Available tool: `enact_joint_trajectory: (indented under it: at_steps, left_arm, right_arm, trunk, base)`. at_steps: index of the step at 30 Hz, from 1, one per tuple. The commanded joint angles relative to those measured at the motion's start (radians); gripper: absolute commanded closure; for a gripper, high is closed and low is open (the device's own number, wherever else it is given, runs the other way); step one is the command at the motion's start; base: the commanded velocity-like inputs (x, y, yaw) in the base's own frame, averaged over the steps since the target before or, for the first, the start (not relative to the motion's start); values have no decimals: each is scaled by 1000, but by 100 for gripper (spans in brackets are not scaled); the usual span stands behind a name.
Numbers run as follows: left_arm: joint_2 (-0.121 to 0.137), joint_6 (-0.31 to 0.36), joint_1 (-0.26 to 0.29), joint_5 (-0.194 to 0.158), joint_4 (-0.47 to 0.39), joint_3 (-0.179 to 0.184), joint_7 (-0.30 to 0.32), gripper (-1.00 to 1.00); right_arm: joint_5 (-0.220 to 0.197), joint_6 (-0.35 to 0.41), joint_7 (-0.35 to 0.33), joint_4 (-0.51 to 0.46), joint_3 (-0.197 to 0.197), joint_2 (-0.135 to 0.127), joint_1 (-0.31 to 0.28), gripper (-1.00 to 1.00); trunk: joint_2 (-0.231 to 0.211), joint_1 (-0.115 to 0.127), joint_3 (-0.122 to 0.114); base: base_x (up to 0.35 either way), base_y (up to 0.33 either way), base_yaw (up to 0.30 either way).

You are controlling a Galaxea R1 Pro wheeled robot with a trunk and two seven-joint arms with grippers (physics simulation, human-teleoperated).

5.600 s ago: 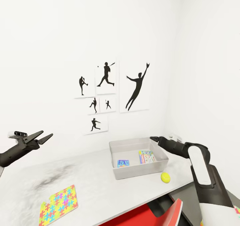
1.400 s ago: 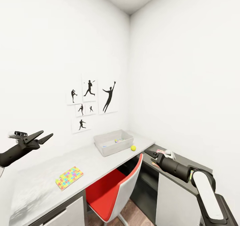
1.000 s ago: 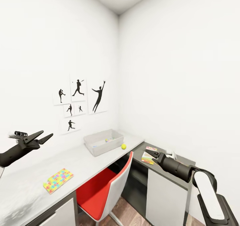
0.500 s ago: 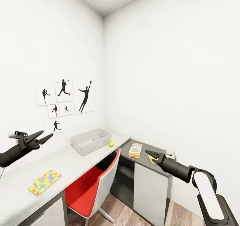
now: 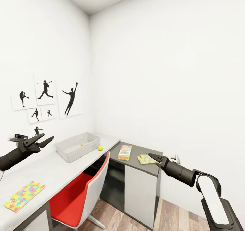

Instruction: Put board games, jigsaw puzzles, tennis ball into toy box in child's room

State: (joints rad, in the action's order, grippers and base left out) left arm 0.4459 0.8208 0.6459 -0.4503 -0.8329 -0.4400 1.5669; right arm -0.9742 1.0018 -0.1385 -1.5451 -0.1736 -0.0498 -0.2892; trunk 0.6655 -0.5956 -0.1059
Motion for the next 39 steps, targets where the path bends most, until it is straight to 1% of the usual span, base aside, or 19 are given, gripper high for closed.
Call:
enact_joint_trajectory:
  at_steps: [1, 9, 14, 18, 28, 39]
  left_arm:
    - [0, 11, 0, 1, 0, 0, 4, -100]
    - [0, 11, 0, 0, 0, 0, 4, -100]
    - [0, 11, 0, 1, -1, 0, 4, -100]
    - [0, 11, 0, 0, -1, 0, 4, -100]
    - [0, 11, 0, 0, 0, 0, 4, -100]
    - [1, 11, 0, 1, 0, 0, 4, -100]
  right_arm:
    - [10, 5, -10, 0, -1, 0, -1, -100]
    - [9, 5, -10, 1, -2, -1, -1, -100]
    - [9, 5, -11, 1, -31, 0, -1, -100]
    - [9, 5, -12, 2, -41, 0, -1, -100]
    - [9, 5, -11, 8, -44, 1, -1, -100]
    - [9, 5, -9, 19, -44, 1, 0, -100]
  trunk:
    - [0, 0, 0]
    - [0, 0, 0]
    - [0, 0, 0]
    - [0, 0, 0]
    - [0, 0, 0]
    - [0, 0, 0]
  base:
    - [-83, 0, -281]
    - [-46, 0, -281]
    - [-5, 0, -281]
    - [-1, 0, -281]
    - [-70, 0, -281]
    - [-11, 0, -281]
